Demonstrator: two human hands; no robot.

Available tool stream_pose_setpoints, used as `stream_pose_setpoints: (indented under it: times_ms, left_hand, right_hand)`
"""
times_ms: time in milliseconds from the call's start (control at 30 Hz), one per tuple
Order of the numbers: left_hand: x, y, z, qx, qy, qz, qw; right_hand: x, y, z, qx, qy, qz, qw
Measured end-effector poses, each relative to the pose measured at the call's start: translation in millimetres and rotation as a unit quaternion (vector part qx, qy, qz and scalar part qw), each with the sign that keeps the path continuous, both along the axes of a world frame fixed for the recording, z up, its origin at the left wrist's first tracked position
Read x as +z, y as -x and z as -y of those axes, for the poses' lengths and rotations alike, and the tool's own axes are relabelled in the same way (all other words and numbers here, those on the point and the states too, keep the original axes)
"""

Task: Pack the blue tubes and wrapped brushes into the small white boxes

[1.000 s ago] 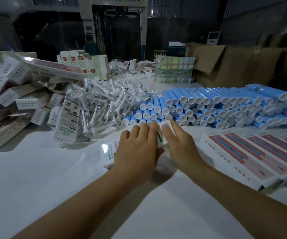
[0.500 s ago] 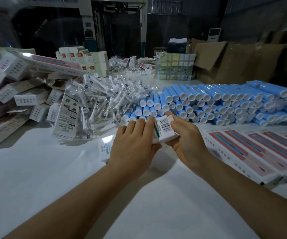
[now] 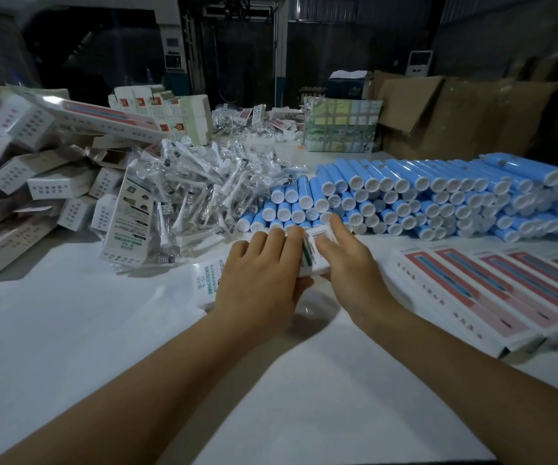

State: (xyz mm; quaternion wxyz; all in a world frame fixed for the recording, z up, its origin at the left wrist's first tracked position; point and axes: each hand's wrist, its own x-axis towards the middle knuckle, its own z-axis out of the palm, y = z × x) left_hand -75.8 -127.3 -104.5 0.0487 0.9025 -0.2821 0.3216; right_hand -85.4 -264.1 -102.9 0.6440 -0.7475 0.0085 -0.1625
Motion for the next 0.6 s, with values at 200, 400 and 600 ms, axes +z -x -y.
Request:
stream_pose_setpoints:
  times_ms: [200,400,600]
  left_hand:
    - [1,-5,0,0.028,0.024,-0.021,0.999]
    - [-5,-9,1,0.047,-0.001,-0.001,0.999]
    - [3,-13,-2,0.043,0.051,-0.043,0.997]
  right_hand:
    - [-8,2,0,-0.068,0.108,0.022,0.992]
    - [-10,6,-6,-0.086,0.224,0.045,0.97]
    - [0,9,-7,-0.013,0.147,0.037,0.988]
